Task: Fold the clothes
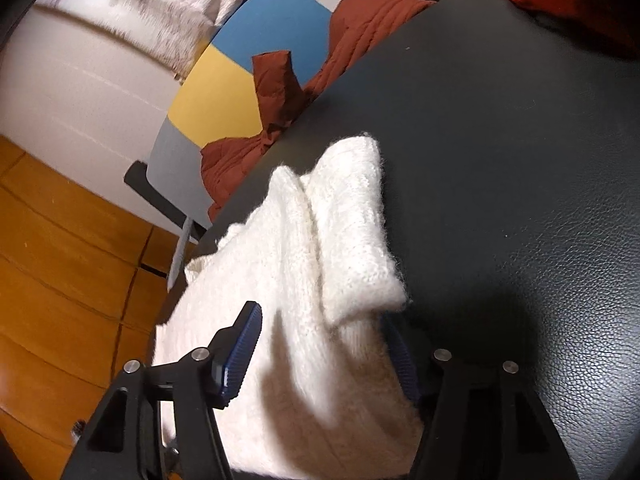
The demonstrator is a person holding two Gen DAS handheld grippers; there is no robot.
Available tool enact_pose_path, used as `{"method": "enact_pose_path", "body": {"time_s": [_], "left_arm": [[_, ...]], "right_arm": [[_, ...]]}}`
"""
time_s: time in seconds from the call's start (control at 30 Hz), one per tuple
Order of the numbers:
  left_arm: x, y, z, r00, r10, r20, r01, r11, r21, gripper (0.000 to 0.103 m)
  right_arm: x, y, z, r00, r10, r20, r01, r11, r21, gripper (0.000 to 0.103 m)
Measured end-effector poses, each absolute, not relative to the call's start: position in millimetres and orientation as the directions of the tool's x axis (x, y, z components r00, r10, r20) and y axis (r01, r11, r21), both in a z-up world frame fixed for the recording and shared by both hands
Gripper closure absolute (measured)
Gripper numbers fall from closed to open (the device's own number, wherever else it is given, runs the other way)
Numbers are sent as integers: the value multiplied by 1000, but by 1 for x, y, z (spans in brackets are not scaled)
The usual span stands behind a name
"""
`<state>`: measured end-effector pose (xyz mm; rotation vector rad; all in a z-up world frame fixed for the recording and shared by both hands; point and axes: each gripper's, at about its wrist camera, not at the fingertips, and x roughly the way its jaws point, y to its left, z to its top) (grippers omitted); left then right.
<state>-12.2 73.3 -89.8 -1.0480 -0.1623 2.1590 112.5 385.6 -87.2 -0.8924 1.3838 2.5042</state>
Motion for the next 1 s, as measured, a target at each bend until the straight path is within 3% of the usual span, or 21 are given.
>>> {"method": "enact_pose_path", "body": {"time_s": [0.03, 0.07, 0.1, 0.17, 0.5, 0.77, 1.0], "left_arm": [[-12, 74, -90, -412, 653, -635, -551, -734, -397, 88], [-12, 74, -90, -413, 653, -635, -551, -734, -396, 88], [-11, 74, -90, -413, 652, -636, -551, -735, -396, 88], [-11, 75, -90, -415, 651, -636, -551, -736, -394, 88], [-10, 54, -82, -450, 598, -663, -496, -785, -372, 88], [-13, 22, -80, -499, 514, -698, -429, -846, -316, 87], [-11, 26, -89, -508, 517, -689, -454, -841, -295, 86]], "right_arm": [[110, 385, -88, -814, -157, -559, -393, -560, 729, 41], [106, 383, -88, -808, -168, -565, -390, -567, 726, 51], [101, 381, -90, -796, -186, -575, -387, -573, 722, 68], [93, 374, -98, -785, -223, -578, -380, -564, 734, 75], [112, 394, -80, -854, -197, -482, -344, -480, 807, 80], [146, 428, -50, -862, -47, -504, -427, -468, 774, 80], [129, 404, -10, -879, -76, -471, -368, -519, 771, 80]]}}
